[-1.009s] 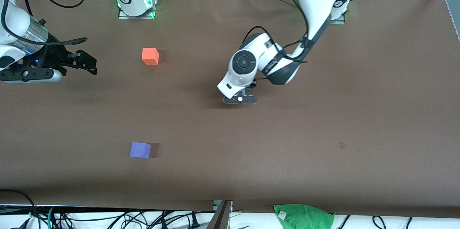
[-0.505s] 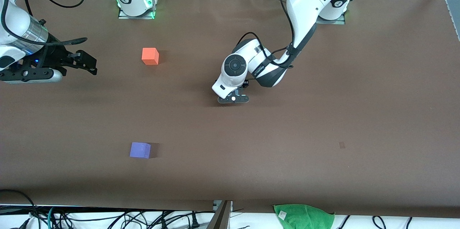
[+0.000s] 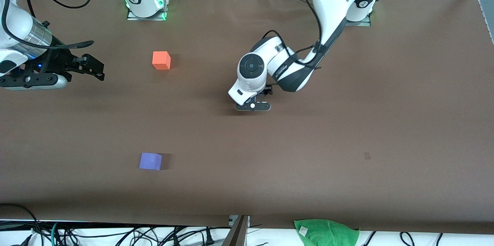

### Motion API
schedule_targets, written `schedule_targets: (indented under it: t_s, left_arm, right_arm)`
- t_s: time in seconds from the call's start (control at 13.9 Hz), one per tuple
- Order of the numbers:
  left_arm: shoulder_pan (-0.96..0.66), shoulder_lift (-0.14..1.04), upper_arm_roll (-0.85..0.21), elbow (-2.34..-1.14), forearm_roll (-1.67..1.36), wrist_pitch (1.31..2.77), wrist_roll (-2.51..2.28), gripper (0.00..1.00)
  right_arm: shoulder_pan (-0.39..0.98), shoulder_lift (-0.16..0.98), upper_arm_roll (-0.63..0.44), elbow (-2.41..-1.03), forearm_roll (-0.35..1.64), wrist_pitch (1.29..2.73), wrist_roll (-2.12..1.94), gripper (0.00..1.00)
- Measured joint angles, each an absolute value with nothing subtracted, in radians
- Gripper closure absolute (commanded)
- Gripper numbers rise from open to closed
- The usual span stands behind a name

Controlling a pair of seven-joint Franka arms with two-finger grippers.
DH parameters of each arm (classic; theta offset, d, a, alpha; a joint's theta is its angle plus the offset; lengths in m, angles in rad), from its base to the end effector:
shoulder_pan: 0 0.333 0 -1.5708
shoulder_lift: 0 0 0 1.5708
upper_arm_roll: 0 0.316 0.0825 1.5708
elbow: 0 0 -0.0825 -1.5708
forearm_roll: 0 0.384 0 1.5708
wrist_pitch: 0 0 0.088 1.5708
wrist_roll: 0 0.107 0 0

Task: Place blue block between orange and purple blocks
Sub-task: 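Carry the light-blue cube with the left gripper toward the table's middle, then release the cube and withdraw the left gripper while the right gripper advances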

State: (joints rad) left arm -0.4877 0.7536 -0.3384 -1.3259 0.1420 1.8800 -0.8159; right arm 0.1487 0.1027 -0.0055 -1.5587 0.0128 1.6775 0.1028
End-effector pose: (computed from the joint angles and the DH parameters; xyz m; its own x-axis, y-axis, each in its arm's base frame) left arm 0.5320 -0.4835 0.2899 0.9831 0.0071 -0.1830 -0.0011 -0.9990 -0.0448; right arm 0.5878 0.0862 0.5807 0.9991 0.0391 0.0148 0.0393 -0.9991 -0.0138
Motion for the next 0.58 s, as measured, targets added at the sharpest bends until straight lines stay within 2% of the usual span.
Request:
schedule_targets:
  t_s: [0.29, 0.58]
  left_arm:
    - [-0.387, 0.537, -0.334, -1.315, 0.143, 1.558, -0.692, 0.00]
    - [-0.179, 0.381, -0.329, -1.316, 0.143, 1.415, -0.407, 0.00]
  right_arm:
    - [0.163, 0.151, -0.004, -1.560, 0.013, 1.694, 0.102, 0.01]
    - [0.233, 0.212, -0.001, -1.561, 0.013, 1.696, 0.099, 0.01]
